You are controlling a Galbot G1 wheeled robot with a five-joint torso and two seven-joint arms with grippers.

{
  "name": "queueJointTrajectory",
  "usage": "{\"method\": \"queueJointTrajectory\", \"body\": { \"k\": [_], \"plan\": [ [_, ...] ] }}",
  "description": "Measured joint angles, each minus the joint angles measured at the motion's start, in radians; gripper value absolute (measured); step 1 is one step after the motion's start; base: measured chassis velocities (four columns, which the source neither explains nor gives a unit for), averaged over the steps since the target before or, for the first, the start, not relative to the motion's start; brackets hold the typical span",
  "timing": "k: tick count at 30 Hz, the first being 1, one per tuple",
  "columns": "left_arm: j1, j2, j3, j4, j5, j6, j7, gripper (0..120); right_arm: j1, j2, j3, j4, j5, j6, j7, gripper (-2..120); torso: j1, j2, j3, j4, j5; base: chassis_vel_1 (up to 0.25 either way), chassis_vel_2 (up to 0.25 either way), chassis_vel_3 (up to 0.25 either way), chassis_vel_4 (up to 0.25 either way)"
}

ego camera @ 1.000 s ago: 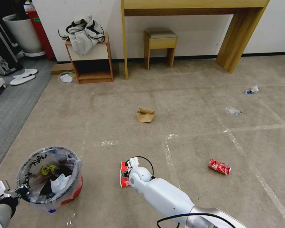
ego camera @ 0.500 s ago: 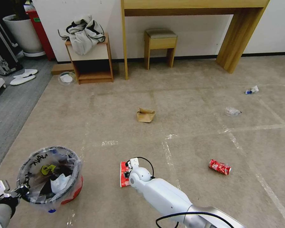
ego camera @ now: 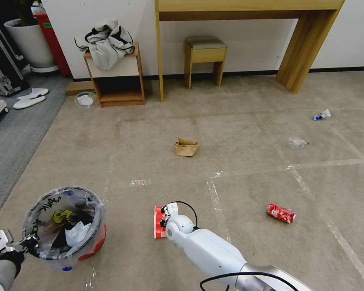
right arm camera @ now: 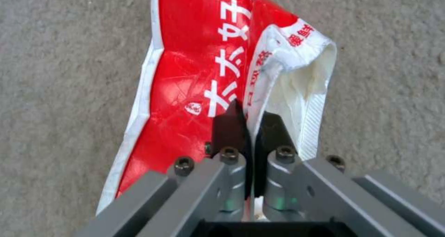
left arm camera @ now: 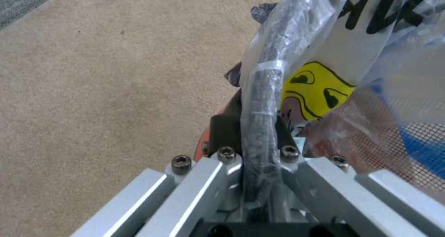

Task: Pick up the trash bin and place the garbage on the floor into it.

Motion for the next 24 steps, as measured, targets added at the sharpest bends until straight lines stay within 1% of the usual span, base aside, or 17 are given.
{"method": "queueJointTrajectory", "body": {
  "k": [10, 14, 16, 17, 19, 20, 22, 23, 24],
  "plan": [
    [-0.001, -0.003, 0.002, 0.001, 0.001, 0.0, 0.0, 0, -0.004, -0.019, 0.002, 0.012, -0.003, 0.005, -0.001, 0, 0.0, 0.0, 0.0, 0.0, -0.0001, 0.0, 0.0, 0.0, 0.0],
    [-0.002, -0.003, 0.003, 0.004, 0.002, 0.0, 0.0, 0, -0.01, -0.046, 0.011, 0.046, -0.002, 0.007, 0.001, 0, 0.0, 0.0, 0.0, -0.0003, -0.0003, 0.0, 0.0, 0.0, 0.0],
    [-0.002, -0.002, 0.003, 0.004, 0.002, 0.0, 0.0, 0, -0.016, -0.086, 0.025, 0.118, 0.004, 0.006, 0.012, 0, 0.0, 0.0, 0.0, -0.0006, -0.0006, 0.0, 0.0, 0.0, 0.0],
    [-0.002, -0.002, 0.003, 0.004, 0.002, 0.0, 0.0, 0, -0.016, -0.086, 0.025, 0.118, 0.004, 0.006, 0.012, 0, 0.0, 0.0, 0.0, -0.0006, -0.0006, 0.0, 0.0, 0.0, 0.0],
    [-0.001, 0.0, 0.003, 0.004, 0.002, 0.0, 0.0, 0, -0.023, -0.123, 0.039, 0.204, 0.015, 0.004, 0.02, 0, 0.0, 0.0, 0.0, -0.0004, -0.0005, 0.0, 0.0, 0.0, 0.0],
    [-0.001, 0.0, 0.003, 0.004, 0.002, 0.0, 0.0, 0, -0.023, -0.123, 0.039, 0.204, 0.015, 0.004, 0.02, 0, 0.0, 0.0, 0.0, -0.0004, -0.0005, 0.0, 0.0, 0.0, 0.0],
    [0.0, 0.004, 0.004, 0.004, -0.001, 0.003, 0.0, 0, -0.04, -0.18, 0.069, 0.336, 0.026, 0.001, 0.031, 0, 0.0, 0.0, 0.0, 0.0, -0.0003, 0.0, 0.0, 0.0, 0.0],
    [0.0, 0.004, 0.004, 0.004, -0.001, 0.003, 0.0, 0, -0.04, -0.18, 0.069, 0.336, 0.026, 0.001, 0.031, 0, 0.0, 0.0, 0.0, 0.0, -0.0003, 0.0, 0.0, 0.0, 0.0],
    [-0.002, 0.007, 0.006, 0.004, -0.002, 0.004, 0.0, 0, -0.054, -0.218, 0.094, 0.413, 0.033, -0.001, 0.033, 0, 0.0, 0.0, 0.0, 0.0001, -0.0001, 0.0, 0.0, 0.0, 0.0]
  ]
}}
